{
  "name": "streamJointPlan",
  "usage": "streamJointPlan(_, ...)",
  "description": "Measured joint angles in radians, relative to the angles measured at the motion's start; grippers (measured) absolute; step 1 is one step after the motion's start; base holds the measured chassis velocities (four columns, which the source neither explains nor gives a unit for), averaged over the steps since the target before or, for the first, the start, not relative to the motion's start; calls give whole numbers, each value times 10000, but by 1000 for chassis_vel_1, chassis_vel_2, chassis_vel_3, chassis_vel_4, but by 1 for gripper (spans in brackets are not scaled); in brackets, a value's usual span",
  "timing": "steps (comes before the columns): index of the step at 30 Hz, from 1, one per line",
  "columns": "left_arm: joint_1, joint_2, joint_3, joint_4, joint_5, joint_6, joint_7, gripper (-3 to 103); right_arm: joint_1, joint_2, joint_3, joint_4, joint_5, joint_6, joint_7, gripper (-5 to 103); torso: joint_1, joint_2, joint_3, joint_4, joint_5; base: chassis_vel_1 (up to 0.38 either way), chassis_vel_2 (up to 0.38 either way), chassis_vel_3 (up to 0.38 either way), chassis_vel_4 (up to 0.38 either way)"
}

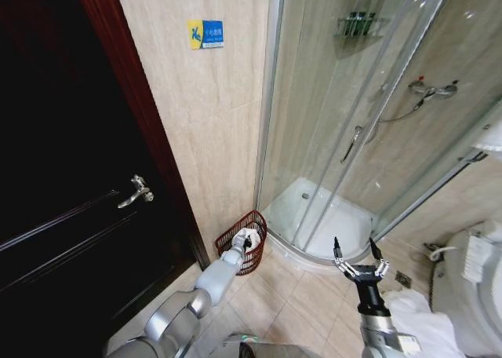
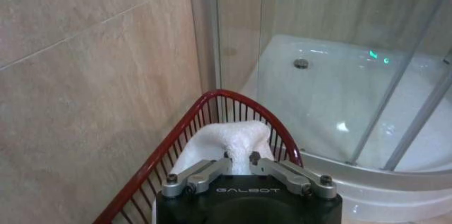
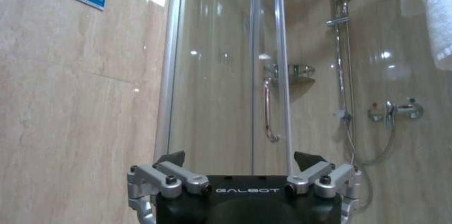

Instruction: Discard the used towel into the hamper.

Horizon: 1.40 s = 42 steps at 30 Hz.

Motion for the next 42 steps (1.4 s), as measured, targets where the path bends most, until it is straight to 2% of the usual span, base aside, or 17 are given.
streamJointPlan(17,26,-103,-47,116,168,-55,1,2,96,0,34,-247,146,254,-121,100,2,-2,0,0,-1,-93,96,97,-93)
streamJointPlan(22,61,-122,-168,370,576,-249,-2,2,90,-2,66,-293,525,360,-851,100,6,-3,1,0,2,-50,39,32,-53)
streamJointPlan(28,0,-122,-319,672,685,-257,-143,0,57,-8,48,-294,601,398,-1083,100,-4,-1,-1,0,0,0,0,0,0)
streamJointPlan(29,-11,-121,-336,700,684,-241,-148,5,51,0,33,-294,604,401,-1108,100,-4,-1,-1,0,0,0,0,0,0)
streamJointPlan(31,-9,-121,-338,700,685,-231,-147,5,47,12,23,-294,605,402,-1114,100,-4,-1,-1,0,0,0,0,0,0)
streamJointPlan(34,59,-120,-334,664,733,-204,-148,21,33,25,35,-294,606,423,-1113,100,0,-2,0,0,0,0,0,0,0)
streamJointPlan(35,59,-120,-334,664,733,-204,-148,21,33,25,35,-294,606,423,-1113,100,0,-2,0,0,0,0,0,0,0)
streamJointPlan(38,126,-119,-333,632,855,-167,-153,37,10,26,77,-308,619,451,-1083,100,1,-2,0,0,0,0,0,0,0)
streamJointPlan(39,126,-119,-333,632,855,-167,-153,37,10,26,77,-308,619,451,-1083,100,1,-2,0,0,0,0,0,0,0)
streamJointPlan(42,206,-118,-332,558,913,-160,-148,54,6,39,64,-331,608,465,-1076,100,0,-1,-1,0,0,0,0,0,0)
